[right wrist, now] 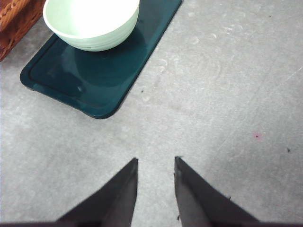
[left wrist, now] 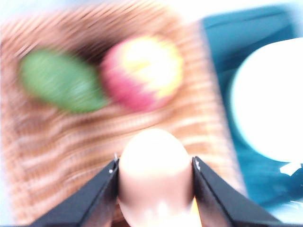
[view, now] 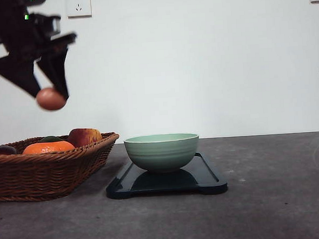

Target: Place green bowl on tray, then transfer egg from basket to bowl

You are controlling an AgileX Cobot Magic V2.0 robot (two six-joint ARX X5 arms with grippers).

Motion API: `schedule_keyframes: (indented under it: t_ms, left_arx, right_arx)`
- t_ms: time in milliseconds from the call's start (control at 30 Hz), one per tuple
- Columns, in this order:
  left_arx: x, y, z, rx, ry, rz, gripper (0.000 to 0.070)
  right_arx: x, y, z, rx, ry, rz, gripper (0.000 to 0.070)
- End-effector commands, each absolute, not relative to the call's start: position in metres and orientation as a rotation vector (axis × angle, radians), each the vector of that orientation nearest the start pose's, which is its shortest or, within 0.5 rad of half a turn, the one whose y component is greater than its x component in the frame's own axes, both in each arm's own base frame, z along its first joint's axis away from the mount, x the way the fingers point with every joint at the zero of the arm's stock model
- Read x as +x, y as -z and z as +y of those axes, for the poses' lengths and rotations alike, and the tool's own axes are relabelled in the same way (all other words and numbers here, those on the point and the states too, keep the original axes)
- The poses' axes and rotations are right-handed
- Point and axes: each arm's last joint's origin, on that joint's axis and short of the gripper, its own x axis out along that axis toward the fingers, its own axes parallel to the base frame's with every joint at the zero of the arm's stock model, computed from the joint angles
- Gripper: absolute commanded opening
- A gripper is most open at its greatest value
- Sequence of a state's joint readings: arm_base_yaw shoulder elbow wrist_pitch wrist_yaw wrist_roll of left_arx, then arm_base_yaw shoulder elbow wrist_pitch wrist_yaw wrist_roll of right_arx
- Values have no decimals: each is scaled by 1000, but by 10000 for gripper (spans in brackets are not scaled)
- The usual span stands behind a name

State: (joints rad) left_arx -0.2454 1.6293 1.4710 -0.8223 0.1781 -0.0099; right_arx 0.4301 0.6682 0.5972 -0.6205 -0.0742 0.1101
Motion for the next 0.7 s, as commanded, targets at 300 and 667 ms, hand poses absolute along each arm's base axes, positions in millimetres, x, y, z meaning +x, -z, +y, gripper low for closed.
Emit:
schedule_keyframes:
  t_ms: [300, 667]
  left_arx:
    - [322, -341, -140, 33, 674, 724, 142]
    - [318, -334, -202, 125, 815, 584, 141]
  right_arx:
    - [123, -248, 59, -11, -442, 711, 149]
    - [123, -248, 59, -11, -442, 711, 149]
